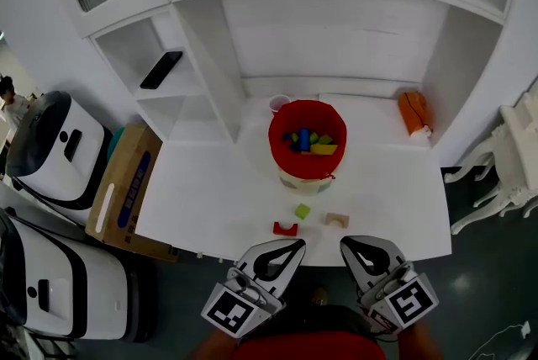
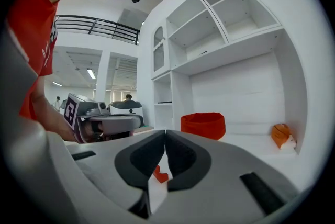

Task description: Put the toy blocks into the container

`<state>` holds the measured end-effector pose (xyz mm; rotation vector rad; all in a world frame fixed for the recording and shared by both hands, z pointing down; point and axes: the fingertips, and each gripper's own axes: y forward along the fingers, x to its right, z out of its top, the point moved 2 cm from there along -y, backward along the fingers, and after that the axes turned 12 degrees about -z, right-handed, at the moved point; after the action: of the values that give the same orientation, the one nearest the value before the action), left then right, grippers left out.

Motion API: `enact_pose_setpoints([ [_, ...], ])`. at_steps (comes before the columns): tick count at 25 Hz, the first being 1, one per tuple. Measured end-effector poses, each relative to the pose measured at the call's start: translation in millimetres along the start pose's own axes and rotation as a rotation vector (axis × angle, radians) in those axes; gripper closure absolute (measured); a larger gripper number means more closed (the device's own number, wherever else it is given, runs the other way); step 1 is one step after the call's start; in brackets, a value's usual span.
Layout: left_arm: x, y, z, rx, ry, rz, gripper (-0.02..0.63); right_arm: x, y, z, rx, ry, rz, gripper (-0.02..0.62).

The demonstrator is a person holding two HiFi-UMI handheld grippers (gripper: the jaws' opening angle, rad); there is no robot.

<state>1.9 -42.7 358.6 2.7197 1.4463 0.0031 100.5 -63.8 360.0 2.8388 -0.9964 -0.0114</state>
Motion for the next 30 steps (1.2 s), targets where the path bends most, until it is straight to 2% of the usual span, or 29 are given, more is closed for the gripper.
enact_pose_setpoints([
  [4,-11,6,-4,0.003,-0.013,0.005,0.592,14,15,-19,-0.063,0.004,0.006,0.522],
  [8,-19,10,-9,-0.005,-0.027,-0.006,0.592,29,30,-46,-0.153,-0.047,0.002,0.46],
  [15,-28,6,-18,-0.022,-0.054,-0.014,0.592,63,62,-124,-0.448,-0.165,0.007,0.39],
  [20,-46,-2,-24,-0.031,-0.054,0.015,0.592,70,77,-166,-0.583,-0.228,0.027,0.362],
  [26,-53,1,-29,-0.031,-0.07,0.004,0.592,67,90,-190,-0.667,-0.275,0.031,0.365],
  [27,-53,3,-31,-0.034,-0.075,-0.002,0.592,67,92,-193,-0.673,-0.283,0.024,0.374],
  [28,-54,5,-32,-0.036,-0.081,-0.007,0.592,67,93,-194,-0.674,-0.289,0.016,0.42],
  [30,-55,8,-34,-0.038,-0.094,-0.015,0.592,66,95,-193,-0.665,-0.282,0.008,0.426],
])
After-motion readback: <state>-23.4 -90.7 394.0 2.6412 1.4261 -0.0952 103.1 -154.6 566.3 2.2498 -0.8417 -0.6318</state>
